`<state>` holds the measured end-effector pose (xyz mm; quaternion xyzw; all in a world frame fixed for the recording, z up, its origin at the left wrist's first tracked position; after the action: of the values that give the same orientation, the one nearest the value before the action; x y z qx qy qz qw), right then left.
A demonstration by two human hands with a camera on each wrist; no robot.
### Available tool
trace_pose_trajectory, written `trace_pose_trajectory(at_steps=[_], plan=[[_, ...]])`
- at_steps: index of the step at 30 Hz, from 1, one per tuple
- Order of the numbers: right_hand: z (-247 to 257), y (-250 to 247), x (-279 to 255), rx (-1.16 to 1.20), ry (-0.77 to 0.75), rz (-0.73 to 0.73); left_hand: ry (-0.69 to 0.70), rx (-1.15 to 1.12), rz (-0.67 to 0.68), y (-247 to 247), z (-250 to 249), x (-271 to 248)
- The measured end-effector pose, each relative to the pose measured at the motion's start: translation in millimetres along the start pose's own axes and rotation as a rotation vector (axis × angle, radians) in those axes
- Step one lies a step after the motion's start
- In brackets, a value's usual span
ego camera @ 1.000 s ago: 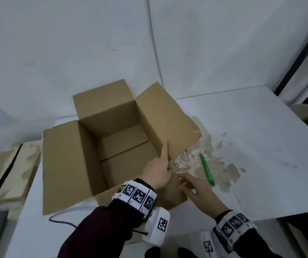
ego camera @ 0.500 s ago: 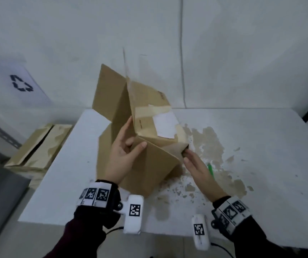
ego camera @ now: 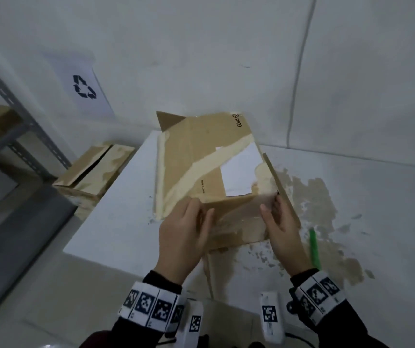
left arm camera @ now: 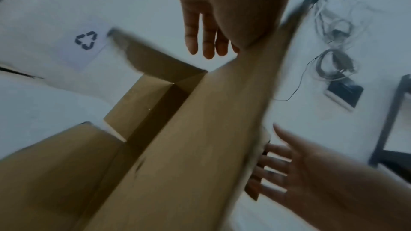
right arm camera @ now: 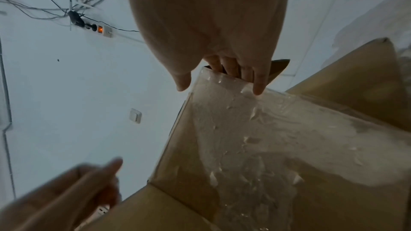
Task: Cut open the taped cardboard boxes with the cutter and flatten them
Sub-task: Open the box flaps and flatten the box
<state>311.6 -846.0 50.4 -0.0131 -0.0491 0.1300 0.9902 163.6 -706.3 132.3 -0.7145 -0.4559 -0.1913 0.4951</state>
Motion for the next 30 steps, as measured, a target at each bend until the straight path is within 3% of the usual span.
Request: trace_pose_trajectory(at_steps=[4, 6, 8, 11, 13, 15, 17, 20, 22, 24, 27, 30], plan=[[-10.0, -6.8, -6.5, 0.071, 0.059, -0.01, 0.111, 0.164, 0.369, 33.1, -28.4, 31.3], [-18.1, -12.3, -6.0, 0.192, 0.189, -0.069, 0.113, 0.269, 0.586, 58.7, -38.1, 30.2], [-30.4, -20.7, -0.7, 0.349, 0.412, -0.179, 0.157, 0.354, 0.761, 77.2, -45.7, 18.0], [-43.1, -26.2, 9.1, 0.584, 0.776, -0.226, 0.25, 0.433, 0.819, 80.4, -37.3, 6.5], [-37.6, -34.3, 24.5, 0.767, 0.819, -0.308, 0.307, 0.407, 0.811, 71.9, -25.4, 6.3], [-14.2, -44.9, 42.8, 0.827, 0.624, -0.4, 0.33, 0.339, 0.846, 62.2, -14.7, 9.2], [26.1, -47.7, 52.5, 0.661, 0.301, -0.384, 0.312, 0.243, 0.897, 55.1, -8.8, 14.1], [82.2, -17.6, 40.8, 0.264, -0.168, -0.065, 0.257, 0.123, 0.941, 50.3, -6.9, 20.9], [87.1, 13.0, 25.9, -0.026, -0.342, 0.207, 0.214, 0.068, 0.948, 42.8, -12.0, 27.4], [79.4, 31.8, 16.9, -0.355, -0.511, 0.345, 0.189, 0.061, 0.923, 26.7, -20.1, 39.3], [66.8, 43.1, 13.0, -0.615, -0.61, 0.383, 0.183, 0.112, 0.76, -7.3, -39.3, 64.5], [64.6, 48.0, 8.7, -0.549, -0.475, 0.399, 0.097, -0.006, 0.524, -16.0, -58.8, 73.2]])
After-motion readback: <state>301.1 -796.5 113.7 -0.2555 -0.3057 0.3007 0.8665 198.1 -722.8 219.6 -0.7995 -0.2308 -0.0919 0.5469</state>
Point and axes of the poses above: each hand's wrist, its own x-axis towards the middle knuckle, its own y-axis out of the palm, z = x × y, the point moved 6 cm from there along x, towards the middle knuckle, and after that the axes turned 15 degrees about -z, right-handed, at the moved point
